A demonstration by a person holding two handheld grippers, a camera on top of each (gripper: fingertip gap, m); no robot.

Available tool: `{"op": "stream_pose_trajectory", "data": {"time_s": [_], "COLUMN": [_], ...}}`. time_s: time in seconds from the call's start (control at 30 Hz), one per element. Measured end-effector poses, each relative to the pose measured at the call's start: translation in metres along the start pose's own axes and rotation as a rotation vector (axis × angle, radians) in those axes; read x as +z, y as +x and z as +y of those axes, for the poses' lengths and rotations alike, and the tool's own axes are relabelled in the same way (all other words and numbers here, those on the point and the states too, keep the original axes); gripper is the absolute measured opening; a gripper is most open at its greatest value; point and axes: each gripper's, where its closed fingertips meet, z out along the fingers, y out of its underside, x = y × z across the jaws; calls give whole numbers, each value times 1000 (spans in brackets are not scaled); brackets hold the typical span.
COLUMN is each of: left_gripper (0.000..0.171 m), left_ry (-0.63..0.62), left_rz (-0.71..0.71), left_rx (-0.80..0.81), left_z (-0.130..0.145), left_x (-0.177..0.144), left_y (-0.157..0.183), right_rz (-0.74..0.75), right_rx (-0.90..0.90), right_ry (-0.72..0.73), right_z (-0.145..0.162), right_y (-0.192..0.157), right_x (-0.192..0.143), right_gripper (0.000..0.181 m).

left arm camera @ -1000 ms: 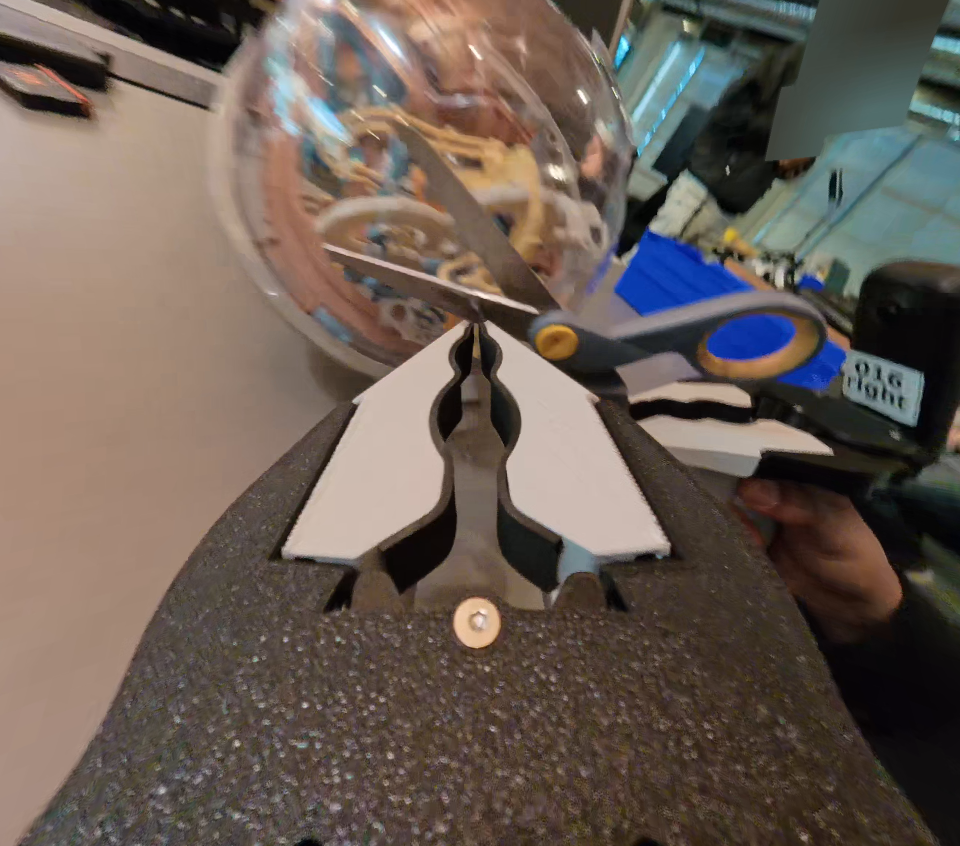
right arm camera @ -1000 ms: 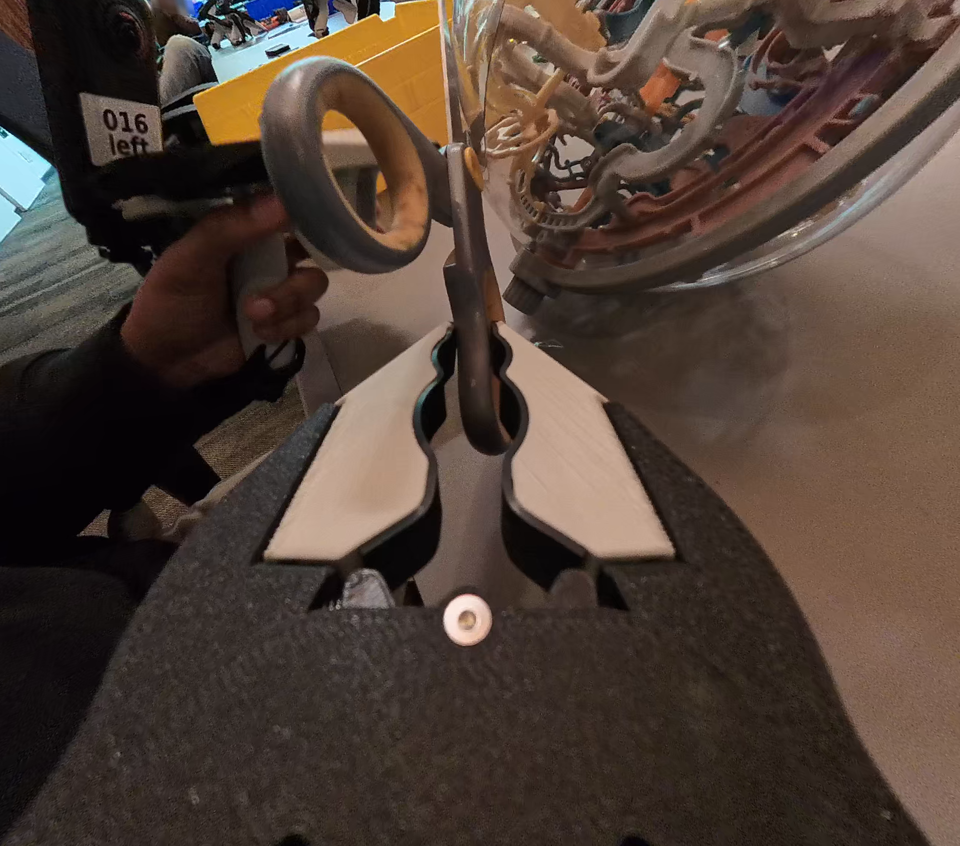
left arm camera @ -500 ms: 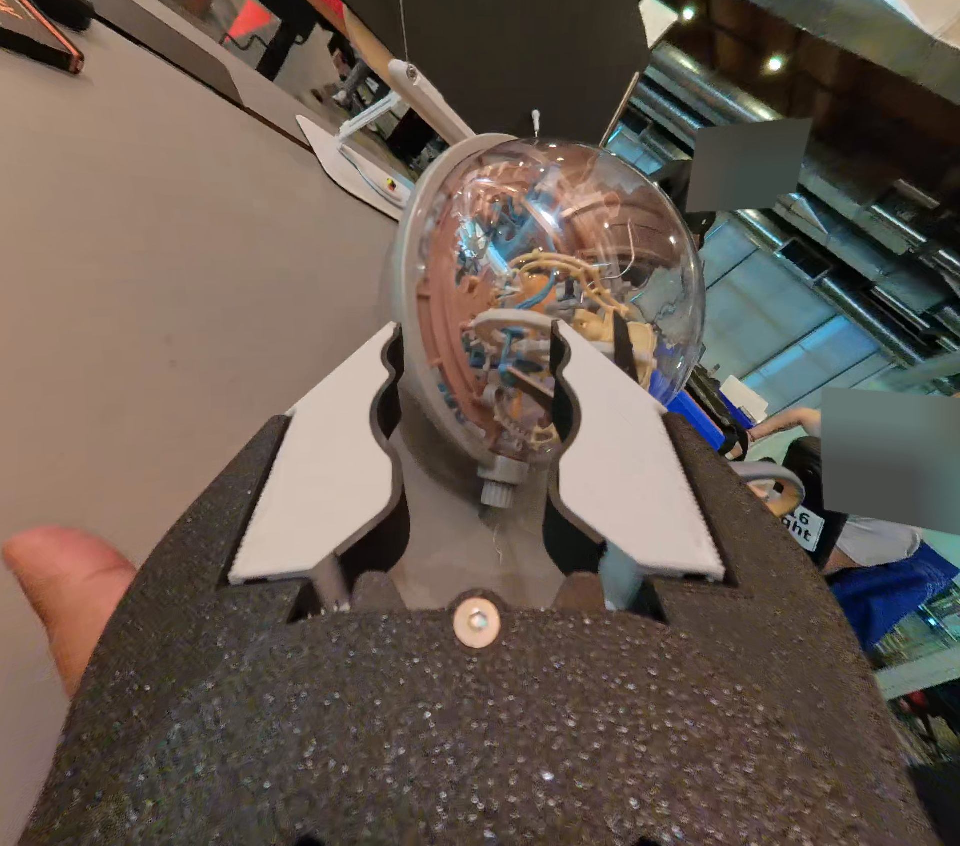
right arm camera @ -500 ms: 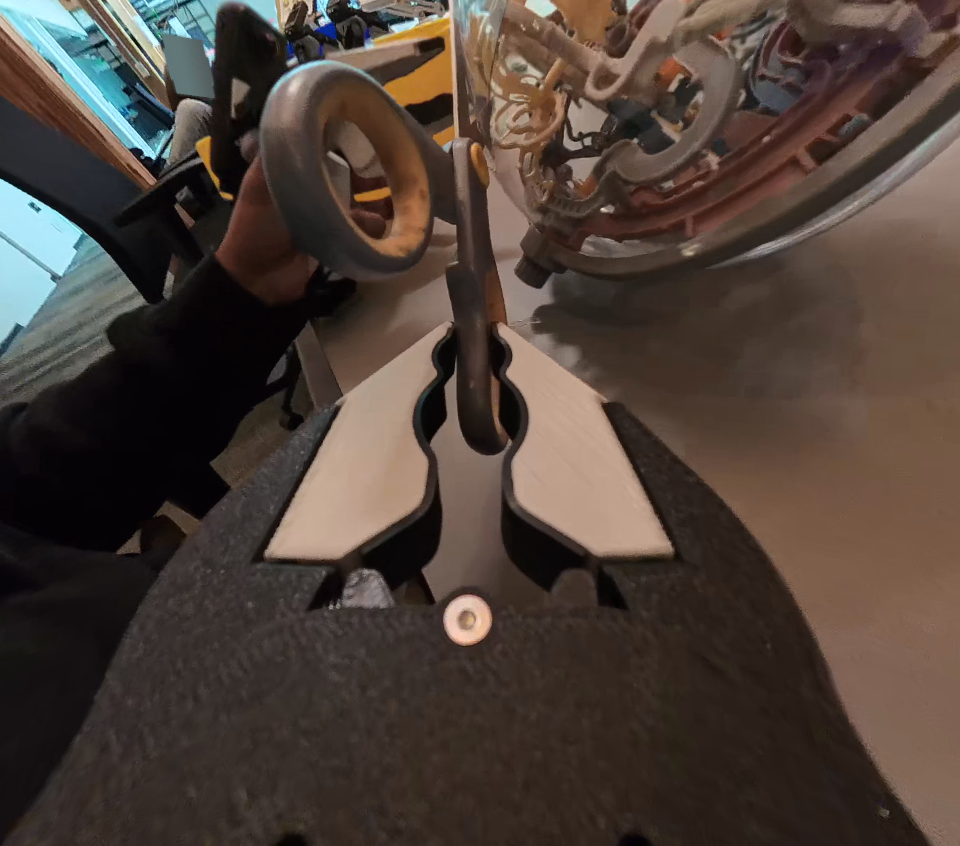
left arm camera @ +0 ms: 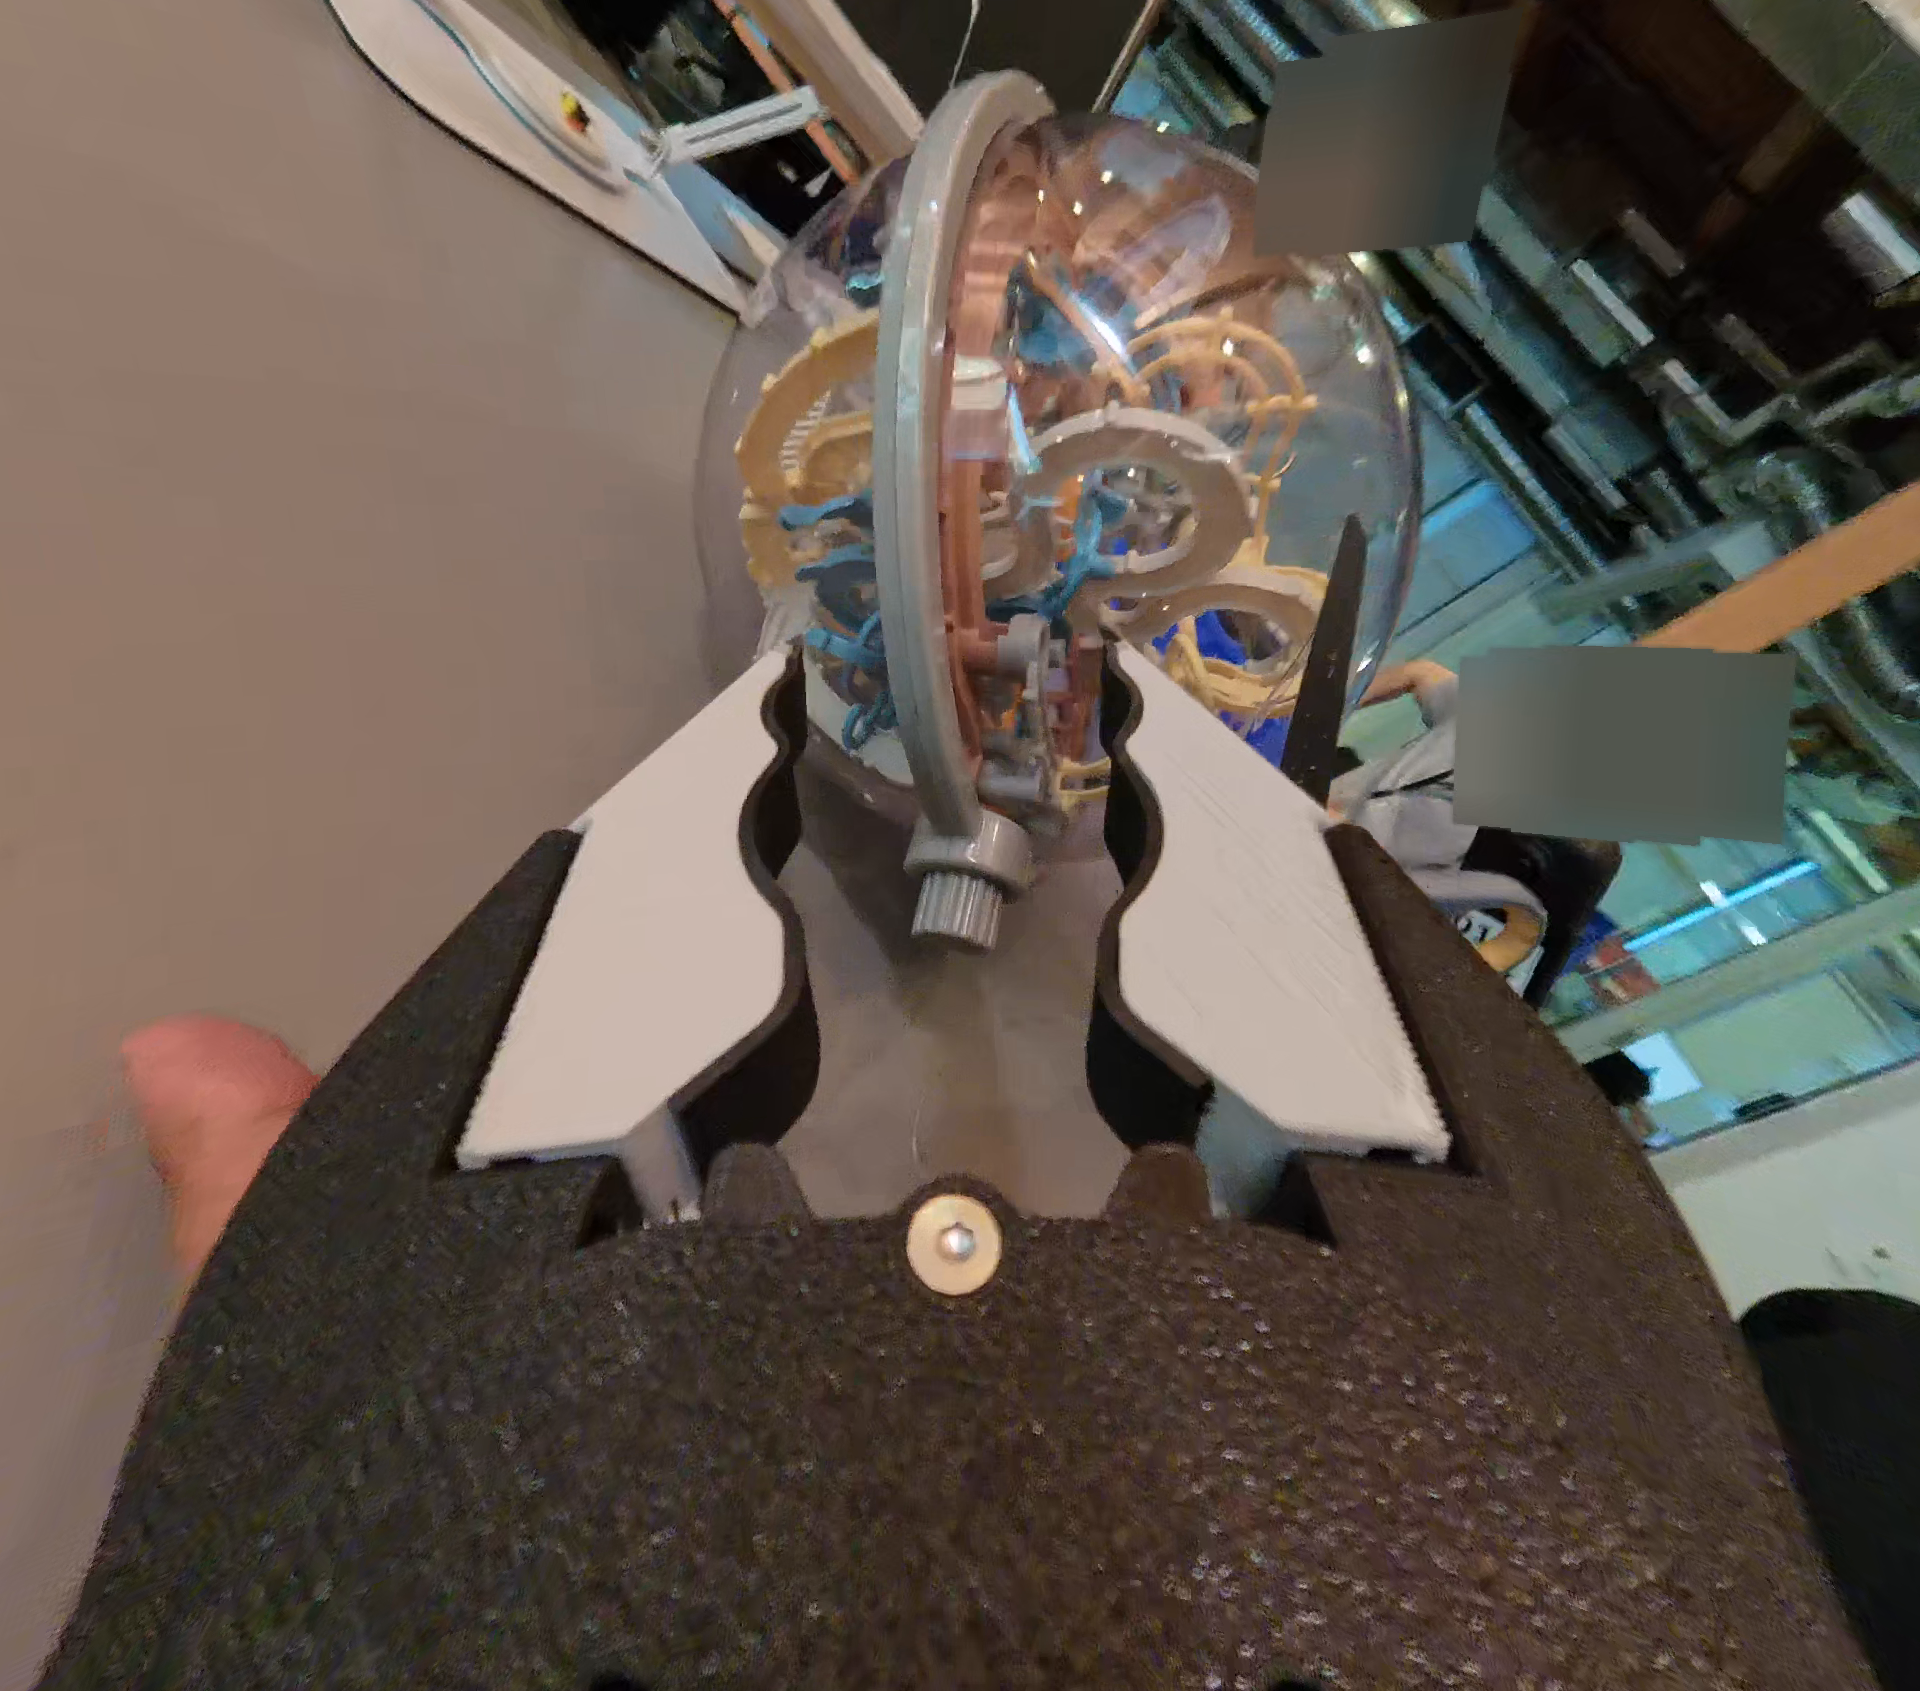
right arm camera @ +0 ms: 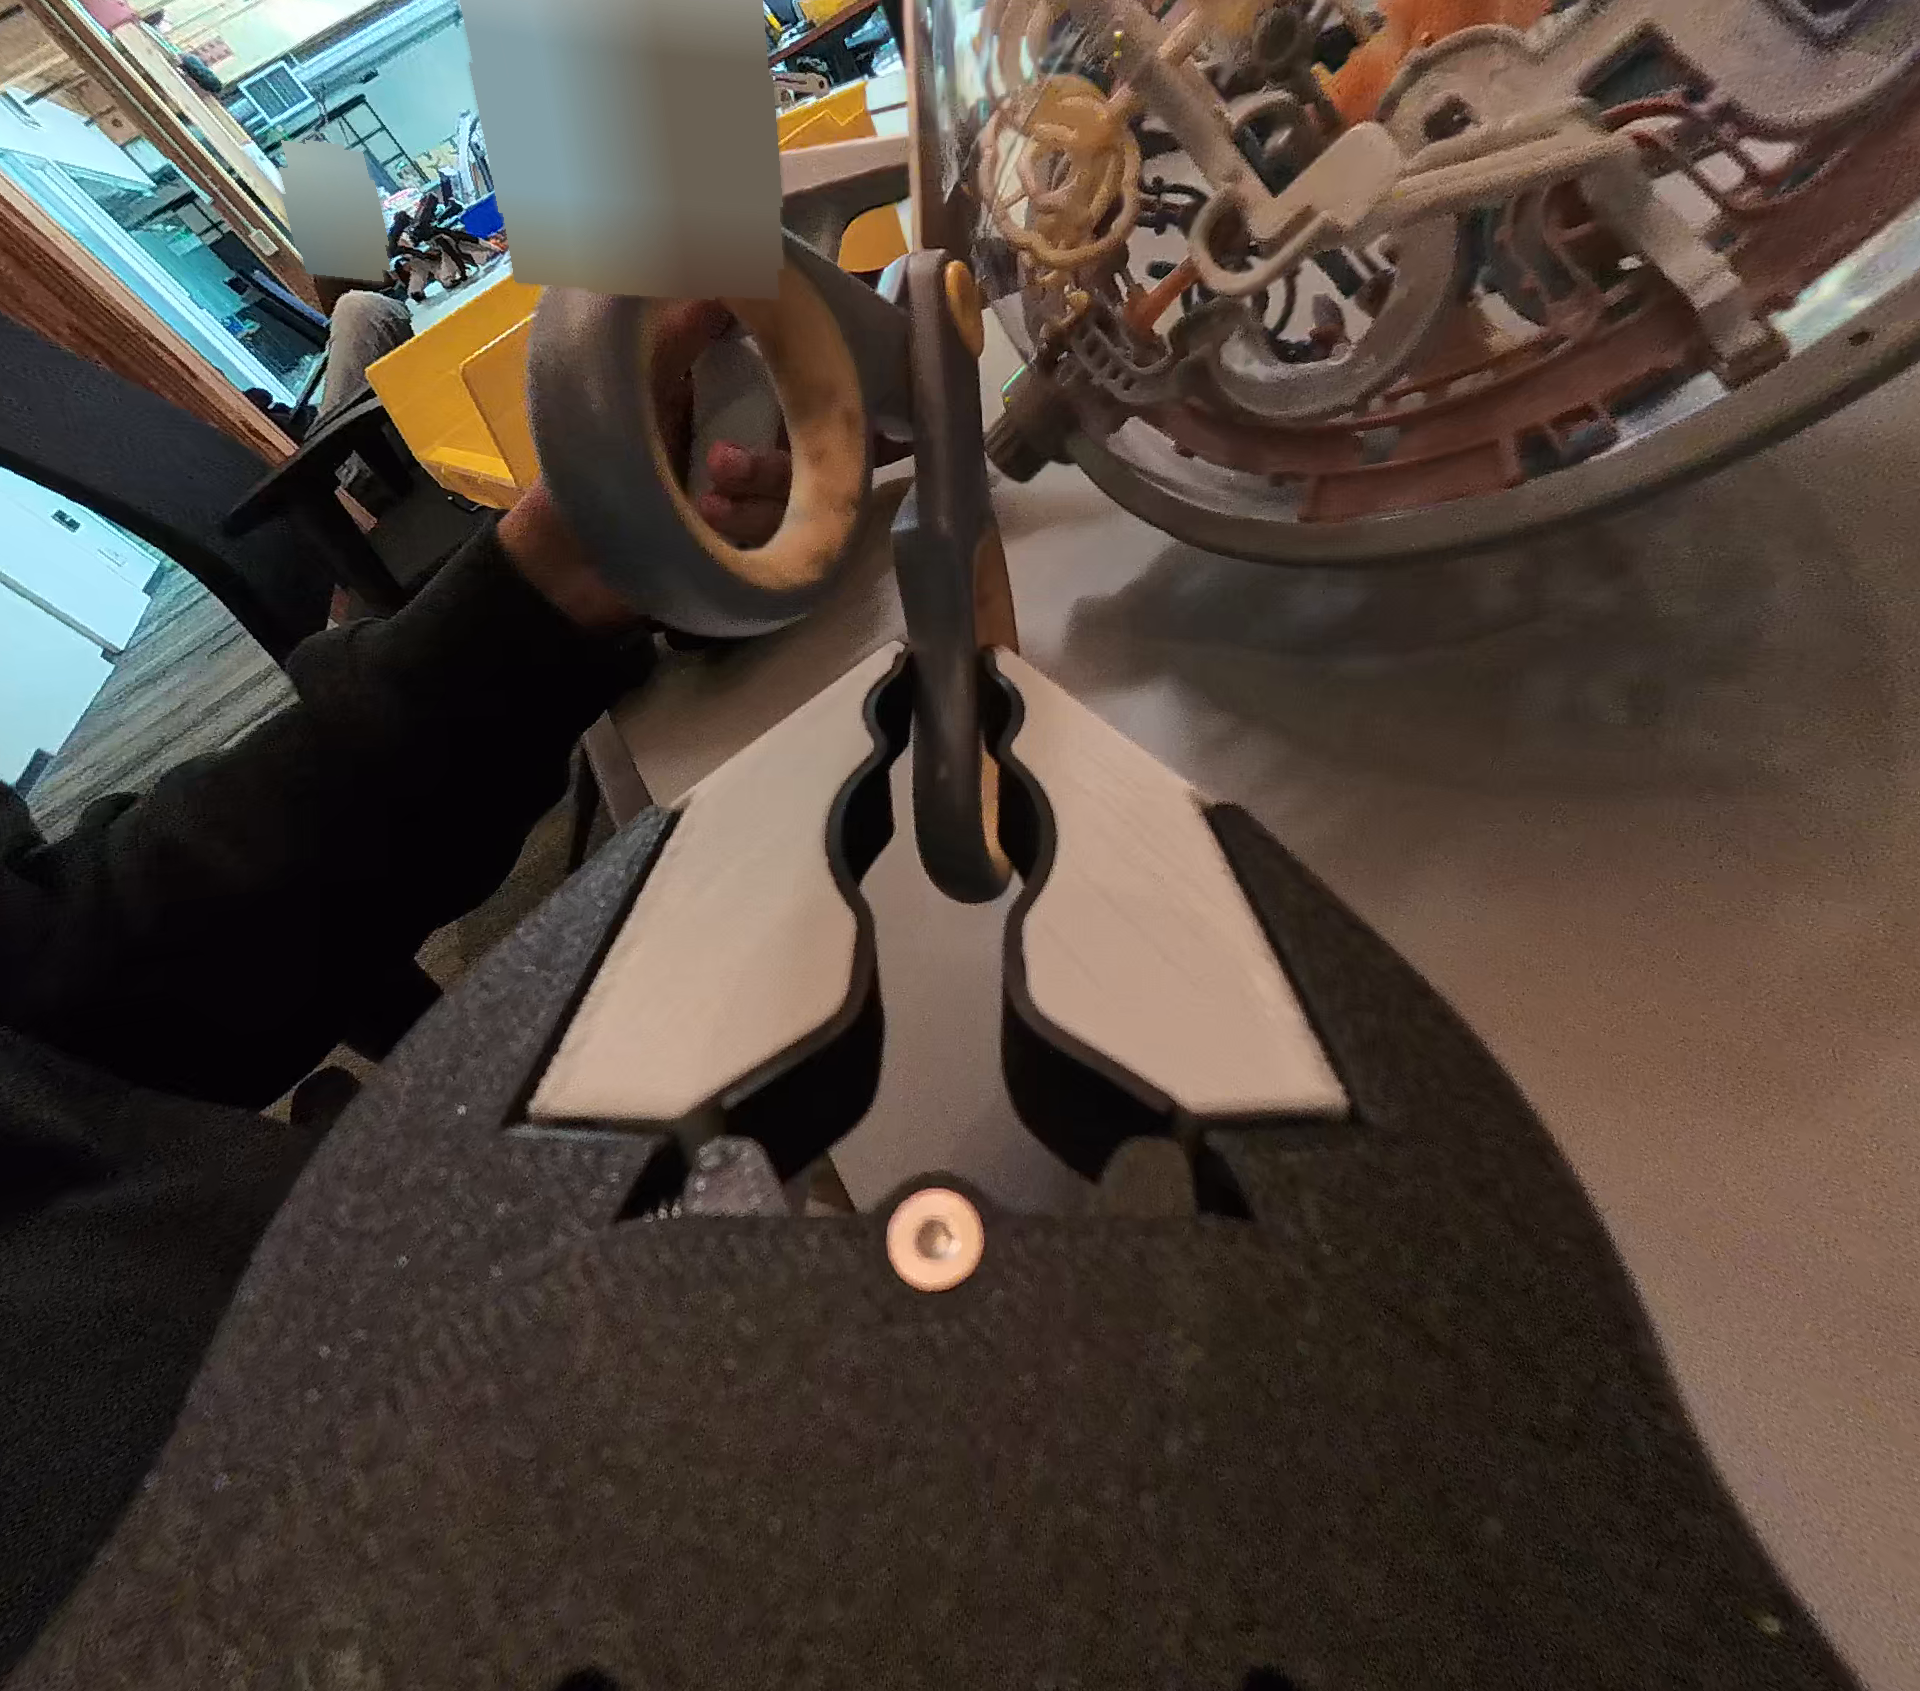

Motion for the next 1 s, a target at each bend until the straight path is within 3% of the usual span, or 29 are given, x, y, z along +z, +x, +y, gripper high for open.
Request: {"op": "stream_pose_trajectory", "data": {"time_s": [0.13, 0.27, 0.37, 0.67, 0.83, 1.0], "left_gripper": [51, 37, 8, 7, 7, 7], "left_ry": [-93, -98, -126, -64, -164, -144], "left_rz": [73, 109, 78, 70, 101, 90], "left_rx": [-51, -25, 31, 163, 294, 292], "left_z": [16, 25, 34, 41, 63, 67], "left_x": [11, 16, 19, 21, 19, 11], "left_y": [8, 22, 23, 43, 61, 67], "right_rz": [-7, 5, 35, 70, 82, 74], "right_rx": [25, 14, -14, -28, -88, -95], "right_ry": [13, 4, -13, 1, -46, -34], "right_z": [-2, -1, 2, 0, 5, 4], "right_y": [2, 3, 5, 9, 5, 4], "right_x": [-1, 0, 1, 0, 9, 6], "right_gripper": [10, 10, 10, 10, 13, 11]}}
